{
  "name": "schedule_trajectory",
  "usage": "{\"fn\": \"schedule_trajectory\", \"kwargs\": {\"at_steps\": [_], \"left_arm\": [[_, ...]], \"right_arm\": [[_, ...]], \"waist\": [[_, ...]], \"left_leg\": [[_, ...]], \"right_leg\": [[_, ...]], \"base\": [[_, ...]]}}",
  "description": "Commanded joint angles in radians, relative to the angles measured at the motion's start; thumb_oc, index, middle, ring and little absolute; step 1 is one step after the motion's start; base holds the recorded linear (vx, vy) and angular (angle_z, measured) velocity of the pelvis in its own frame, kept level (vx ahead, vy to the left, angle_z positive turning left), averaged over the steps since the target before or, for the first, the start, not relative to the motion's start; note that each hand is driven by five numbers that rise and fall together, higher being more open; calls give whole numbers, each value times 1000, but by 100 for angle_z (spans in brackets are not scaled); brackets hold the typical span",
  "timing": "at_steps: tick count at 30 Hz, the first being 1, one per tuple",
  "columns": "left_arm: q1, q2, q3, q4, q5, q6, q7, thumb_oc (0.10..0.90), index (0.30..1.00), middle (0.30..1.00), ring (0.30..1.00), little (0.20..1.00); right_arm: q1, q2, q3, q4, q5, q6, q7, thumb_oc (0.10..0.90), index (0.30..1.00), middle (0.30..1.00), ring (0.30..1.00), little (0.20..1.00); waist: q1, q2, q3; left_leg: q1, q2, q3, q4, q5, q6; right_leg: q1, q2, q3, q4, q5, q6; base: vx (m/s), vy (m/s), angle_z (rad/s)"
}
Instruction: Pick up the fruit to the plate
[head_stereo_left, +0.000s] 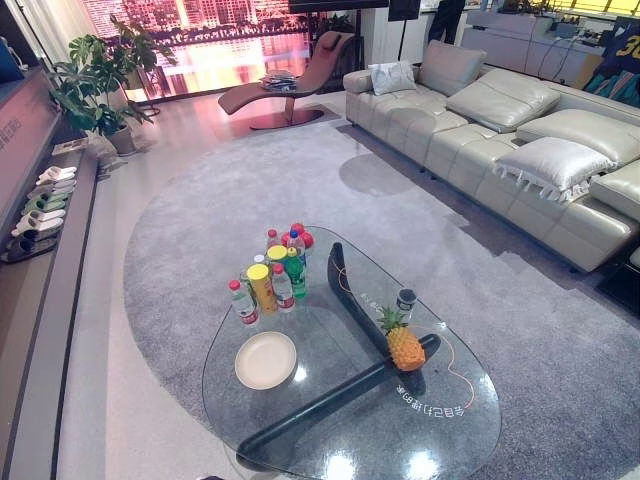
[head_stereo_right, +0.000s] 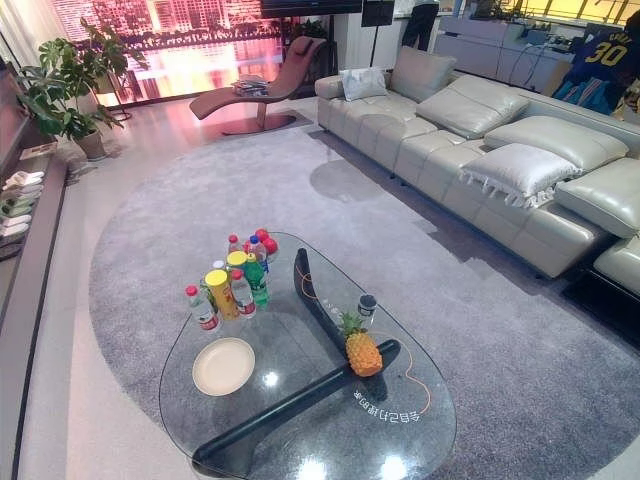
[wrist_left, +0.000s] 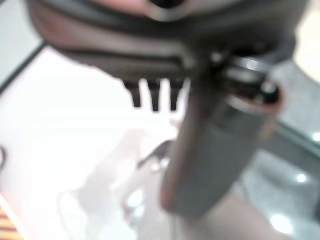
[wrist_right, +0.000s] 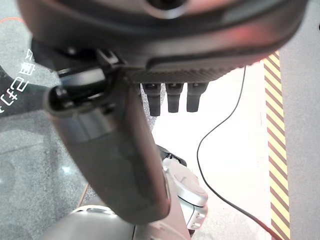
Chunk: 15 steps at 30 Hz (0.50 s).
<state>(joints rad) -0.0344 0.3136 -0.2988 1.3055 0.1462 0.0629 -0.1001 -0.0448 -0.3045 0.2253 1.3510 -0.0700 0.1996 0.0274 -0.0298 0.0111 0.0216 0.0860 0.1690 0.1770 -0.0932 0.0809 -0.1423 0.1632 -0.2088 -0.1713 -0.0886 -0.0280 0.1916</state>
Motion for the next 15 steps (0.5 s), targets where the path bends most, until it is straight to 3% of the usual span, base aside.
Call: {"fn": "schedule_trajectory", "kwargs": {"at_steps": [1, 15], "left_arm": [[-83, -19, 10, 42, 2, -16, 9, 800, 900, 900, 900, 900], [-83, -19, 10, 41, 2, -24, 0, 800, 900, 900, 900, 900]], "right_arm": [[-94, 0, 17, 83, -10, 10, -6, 800, 900, 900, 900, 900], [-98, 0, 14, 83, -5, 9, -7, 800, 900, 900, 900, 900]], "waist": [[30, 5, 32], [32, 3, 34]], "left_leg": [[32, 102, -24, 6, -24, -50], [36, 100, -28, 6, -29, -46]], "right_leg": [[-51, -100, -53, 1, 120, 53], [-47, -98, -46, 1, 116, 52]], "base": [[2, 3, -4], [0, 0, -1]]}}
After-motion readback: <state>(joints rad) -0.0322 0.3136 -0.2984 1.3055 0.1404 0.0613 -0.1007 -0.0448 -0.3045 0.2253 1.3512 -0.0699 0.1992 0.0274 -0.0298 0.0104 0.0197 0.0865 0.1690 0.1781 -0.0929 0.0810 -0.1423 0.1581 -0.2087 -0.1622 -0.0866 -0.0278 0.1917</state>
